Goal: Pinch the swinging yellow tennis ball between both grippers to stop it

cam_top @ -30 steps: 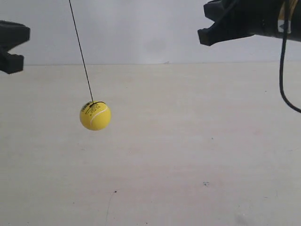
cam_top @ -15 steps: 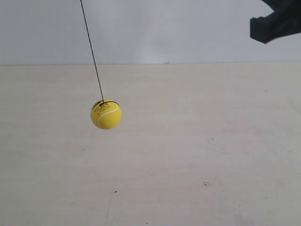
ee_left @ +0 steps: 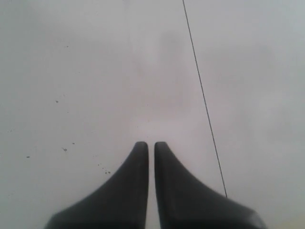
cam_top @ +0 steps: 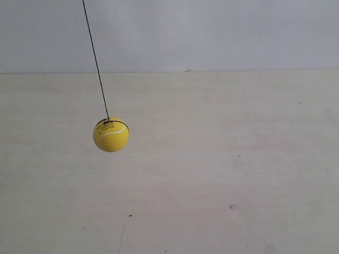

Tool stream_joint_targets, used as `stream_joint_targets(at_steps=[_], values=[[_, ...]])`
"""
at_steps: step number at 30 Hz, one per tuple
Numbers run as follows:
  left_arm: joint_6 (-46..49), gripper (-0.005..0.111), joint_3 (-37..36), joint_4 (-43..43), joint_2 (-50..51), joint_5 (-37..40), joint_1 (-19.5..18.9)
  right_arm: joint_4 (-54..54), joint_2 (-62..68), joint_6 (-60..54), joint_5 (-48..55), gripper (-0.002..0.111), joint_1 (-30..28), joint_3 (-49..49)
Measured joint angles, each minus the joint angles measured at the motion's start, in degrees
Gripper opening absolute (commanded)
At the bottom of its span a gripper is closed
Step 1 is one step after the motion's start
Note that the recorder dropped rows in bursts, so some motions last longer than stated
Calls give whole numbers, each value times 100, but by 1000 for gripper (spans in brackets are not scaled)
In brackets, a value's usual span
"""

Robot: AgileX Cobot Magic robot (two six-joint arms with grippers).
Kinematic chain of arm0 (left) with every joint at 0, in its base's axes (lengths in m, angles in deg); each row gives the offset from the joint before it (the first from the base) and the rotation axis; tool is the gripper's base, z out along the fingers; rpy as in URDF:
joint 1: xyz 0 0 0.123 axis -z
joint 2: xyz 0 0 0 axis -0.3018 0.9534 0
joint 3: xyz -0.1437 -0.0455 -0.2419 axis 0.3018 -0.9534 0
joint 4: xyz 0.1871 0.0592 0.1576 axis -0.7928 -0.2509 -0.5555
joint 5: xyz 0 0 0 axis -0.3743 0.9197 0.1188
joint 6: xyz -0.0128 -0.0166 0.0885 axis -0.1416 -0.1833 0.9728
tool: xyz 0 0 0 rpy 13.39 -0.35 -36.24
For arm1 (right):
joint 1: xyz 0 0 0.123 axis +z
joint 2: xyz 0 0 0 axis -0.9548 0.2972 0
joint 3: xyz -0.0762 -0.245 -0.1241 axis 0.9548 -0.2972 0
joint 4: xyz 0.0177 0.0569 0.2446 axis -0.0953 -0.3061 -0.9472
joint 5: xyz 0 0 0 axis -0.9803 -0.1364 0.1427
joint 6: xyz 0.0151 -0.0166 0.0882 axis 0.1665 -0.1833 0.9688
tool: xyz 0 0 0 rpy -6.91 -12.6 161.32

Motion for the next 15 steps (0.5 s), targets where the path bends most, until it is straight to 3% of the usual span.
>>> stream_joint_targets(at_steps=[15], values=[[-12,5,0,0,0,-82,0,-10,0,119,-5,0,0,0]])
